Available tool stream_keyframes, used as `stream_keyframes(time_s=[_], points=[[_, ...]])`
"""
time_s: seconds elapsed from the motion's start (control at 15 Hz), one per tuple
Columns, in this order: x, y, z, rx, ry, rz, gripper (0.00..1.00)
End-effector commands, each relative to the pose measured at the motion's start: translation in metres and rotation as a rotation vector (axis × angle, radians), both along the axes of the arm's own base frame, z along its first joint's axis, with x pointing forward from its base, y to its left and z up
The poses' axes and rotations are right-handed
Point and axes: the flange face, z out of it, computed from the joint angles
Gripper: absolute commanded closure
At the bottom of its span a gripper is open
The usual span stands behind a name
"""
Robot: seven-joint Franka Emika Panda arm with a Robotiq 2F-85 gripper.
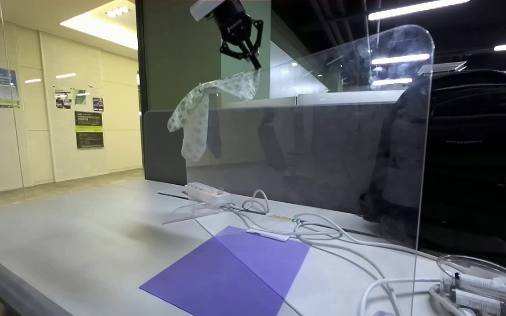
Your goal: Hang the cloth on the screen
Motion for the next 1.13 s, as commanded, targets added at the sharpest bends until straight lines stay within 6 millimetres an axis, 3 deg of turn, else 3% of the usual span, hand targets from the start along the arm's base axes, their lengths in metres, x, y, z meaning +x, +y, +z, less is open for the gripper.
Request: stream_keyframes(time_s=[0.0, 0.73, 1.07], points=[[0.000, -0.006, -0.011, 0.012, -0.005, -0.046, 0.73], [0.001, 0.005, -0.019, -0.010, -0.060, -0.019, 0.01], [-0.009, 0.006, -0.041, -0.025, -0.022, 0.017, 0.00]])
